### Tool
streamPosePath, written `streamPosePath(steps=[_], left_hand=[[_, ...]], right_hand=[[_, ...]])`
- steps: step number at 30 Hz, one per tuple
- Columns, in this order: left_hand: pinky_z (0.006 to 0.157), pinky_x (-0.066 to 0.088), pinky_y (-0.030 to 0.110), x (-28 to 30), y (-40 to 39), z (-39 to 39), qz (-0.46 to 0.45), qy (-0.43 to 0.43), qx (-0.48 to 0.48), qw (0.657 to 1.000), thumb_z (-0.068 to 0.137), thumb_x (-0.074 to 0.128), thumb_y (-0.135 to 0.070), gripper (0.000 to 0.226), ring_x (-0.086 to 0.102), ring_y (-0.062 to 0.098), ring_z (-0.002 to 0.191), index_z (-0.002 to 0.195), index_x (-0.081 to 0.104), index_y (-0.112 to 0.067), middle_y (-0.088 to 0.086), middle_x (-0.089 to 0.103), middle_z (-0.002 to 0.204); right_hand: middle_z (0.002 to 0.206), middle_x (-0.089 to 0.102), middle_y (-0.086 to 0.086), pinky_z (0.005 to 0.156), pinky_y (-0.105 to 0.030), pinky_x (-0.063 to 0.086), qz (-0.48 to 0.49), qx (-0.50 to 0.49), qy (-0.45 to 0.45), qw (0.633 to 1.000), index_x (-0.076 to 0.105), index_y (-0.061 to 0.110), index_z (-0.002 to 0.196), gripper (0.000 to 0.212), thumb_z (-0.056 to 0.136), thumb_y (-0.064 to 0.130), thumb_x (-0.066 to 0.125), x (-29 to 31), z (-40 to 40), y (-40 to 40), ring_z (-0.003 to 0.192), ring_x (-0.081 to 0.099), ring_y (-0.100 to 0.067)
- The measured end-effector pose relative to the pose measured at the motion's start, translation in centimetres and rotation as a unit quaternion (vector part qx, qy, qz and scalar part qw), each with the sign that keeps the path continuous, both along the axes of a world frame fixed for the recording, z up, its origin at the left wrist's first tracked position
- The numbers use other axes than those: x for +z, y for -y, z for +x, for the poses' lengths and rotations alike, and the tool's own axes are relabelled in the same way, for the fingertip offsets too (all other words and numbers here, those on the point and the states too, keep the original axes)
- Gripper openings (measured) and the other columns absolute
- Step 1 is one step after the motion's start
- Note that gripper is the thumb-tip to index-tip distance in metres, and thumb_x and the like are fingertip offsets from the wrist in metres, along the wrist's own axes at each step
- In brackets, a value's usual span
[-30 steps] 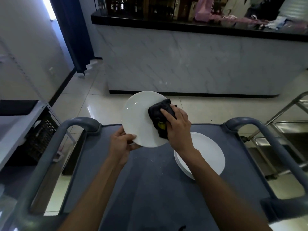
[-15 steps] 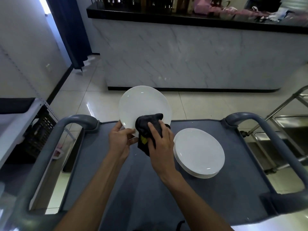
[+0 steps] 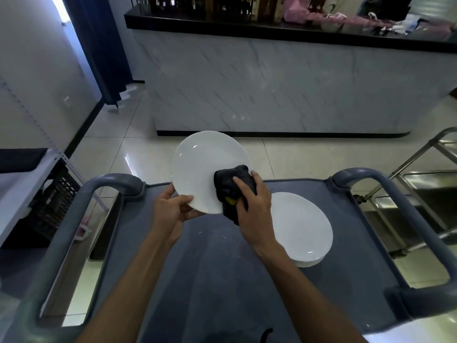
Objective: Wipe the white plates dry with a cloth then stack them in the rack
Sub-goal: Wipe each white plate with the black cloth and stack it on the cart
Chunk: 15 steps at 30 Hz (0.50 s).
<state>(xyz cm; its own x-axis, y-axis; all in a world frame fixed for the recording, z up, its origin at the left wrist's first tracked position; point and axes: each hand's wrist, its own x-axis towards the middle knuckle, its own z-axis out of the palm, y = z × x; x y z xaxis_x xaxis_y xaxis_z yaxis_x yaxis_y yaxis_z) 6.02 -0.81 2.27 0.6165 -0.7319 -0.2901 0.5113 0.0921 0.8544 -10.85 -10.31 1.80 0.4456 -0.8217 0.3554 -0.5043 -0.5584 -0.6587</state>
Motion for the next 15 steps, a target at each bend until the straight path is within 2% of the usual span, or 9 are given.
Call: streamPosePath(steps=[3, 8, 11, 15], left_hand=[[0.063, 0.062, 0.05, 0.2, -0.2, 0.1, 0.011, 0.011, -0.022, 1.0, 0.085, 0.052, 0.016, 0.044, 0.073, 0.034, 0.077, 0.115, 0.067, -0.011, 0.008, 0.077, 0.095], [0.064, 0.061, 0.05, 0.2, -0.6, 0.0, 0.028, 0.038, -0.065, 0.997, 0.085, 0.051, 0.017, 0.044, 0.071, 0.039, 0.083, 0.117, 0.067, -0.009, 0.017, 0.074, 0.102], [0.062, 0.061, 0.049, 0.2, -0.8, -0.3, 0.039, 0.054, -0.086, 0.994, 0.084, 0.051, 0.018, 0.046, 0.072, 0.037, 0.079, 0.114, 0.069, -0.012, 0.015, 0.075, 0.097], [0.066, 0.061, 0.056, 0.2, -0.9, -0.6, 0.06, 0.083, -0.121, 0.987, 0.082, 0.054, 0.018, 0.044, 0.069, 0.039, 0.078, 0.117, 0.068, -0.006, 0.022, 0.072, 0.101]], right_hand=[[0.157, 0.034, -0.01, 0.118, -0.047, 0.031, -0.012, 0.003, -0.005, 1.0, 0.061, 0.022, 0.137, 0.052, 0.093, -0.003, 0.054, 0.7, -0.2, 1.8, 0.142, 0.031, -0.029], [0.158, 0.032, -0.01, 0.118, -0.048, 0.031, -0.039, 0.01, -0.023, 0.999, 0.061, 0.022, 0.137, 0.05, 0.094, -0.002, 0.055, 1.9, 0.0, 3.9, 0.143, 0.03, -0.03], [0.158, 0.032, -0.01, 0.115, -0.051, 0.032, -0.063, 0.019, -0.046, 0.997, 0.059, 0.023, 0.139, 0.049, 0.095, 0.002, 0.056, 2.7, 0.8, 4.8, 0.143, 0.029, -0.031], [0.156, 0.035, -0.011, 0.113, -0.051, 0.031, -0.089, 0.032, -0.057, 0.994, 0.057, 0.022, 0.141, 0.045, 0.099, 0.006, 0.053, 3.8, 2.2, 5.4, 0.144, 0.028, -0.032]])
